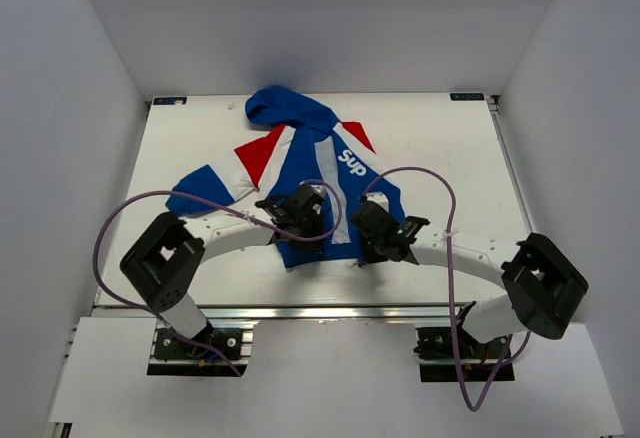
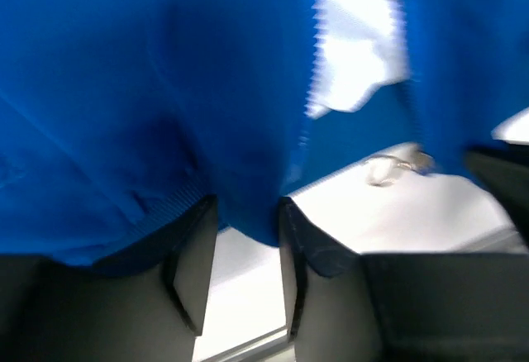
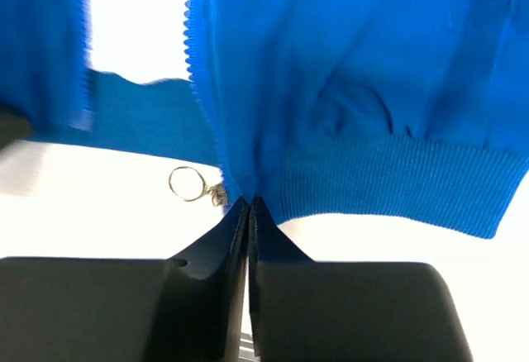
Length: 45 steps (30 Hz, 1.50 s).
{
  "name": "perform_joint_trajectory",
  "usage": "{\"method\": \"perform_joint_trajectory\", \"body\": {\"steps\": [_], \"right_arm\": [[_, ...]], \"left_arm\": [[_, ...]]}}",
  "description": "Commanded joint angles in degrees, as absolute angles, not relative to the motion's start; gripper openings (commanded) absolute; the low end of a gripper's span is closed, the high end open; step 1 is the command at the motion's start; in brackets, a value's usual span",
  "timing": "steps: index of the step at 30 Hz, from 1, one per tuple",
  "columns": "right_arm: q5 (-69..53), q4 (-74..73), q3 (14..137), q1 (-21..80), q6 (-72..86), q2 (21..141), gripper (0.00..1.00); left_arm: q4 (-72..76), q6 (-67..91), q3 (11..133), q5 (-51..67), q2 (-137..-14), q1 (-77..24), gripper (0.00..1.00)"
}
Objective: Zip up the jacket
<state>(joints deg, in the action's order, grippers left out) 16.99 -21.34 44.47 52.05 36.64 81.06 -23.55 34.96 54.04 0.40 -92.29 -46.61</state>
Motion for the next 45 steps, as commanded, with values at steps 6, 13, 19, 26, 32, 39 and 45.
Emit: {"method": "perform_joint_trajectory", "body": {"steps": [6,13,19,26,32,39,45], "right_arm": [[12.4,-25.0,36.9,51.1,34.6,76.6,0.03],[11.1,-21.8,35.9,51.1,33.5,73.0,0.44],[11.9,-21.4,36.7,51.1,33.4,71.1,0.57],[11.2,-19.7,38.8,51.2,33.7,70.7,0.64],[13.8,-18.0,39.7,52.2,35.9,73.5,0.64],[17.4,-17.1,40.9,52.7,38.7,78.0,0.64],[18.3,-18.3,40.5,52.9,39.5,81.9,0.65]], "left_arm": [[-24.4,34.9,56.2,-1.9,-96.2,-46.6,0.29],[-23.8,34.9,55.2,-1.8,-95.6,-46.6,0.29],[-23.5,35.0,54.6,-1.4,-94.8,-46.6,0.27],[-22.9,35.0,54.1,-1.0,-94.2,-46.6,0.27],[-22.2,35.1,53.4,-0.4,-93.6,-46.5,0.27],[-22.0,35.0,52.7,-0.4,-92.3,-46.6,0.27],[-22.2,35.1,52.8,-0.7,-91.5,-46.6,0.27]]}}
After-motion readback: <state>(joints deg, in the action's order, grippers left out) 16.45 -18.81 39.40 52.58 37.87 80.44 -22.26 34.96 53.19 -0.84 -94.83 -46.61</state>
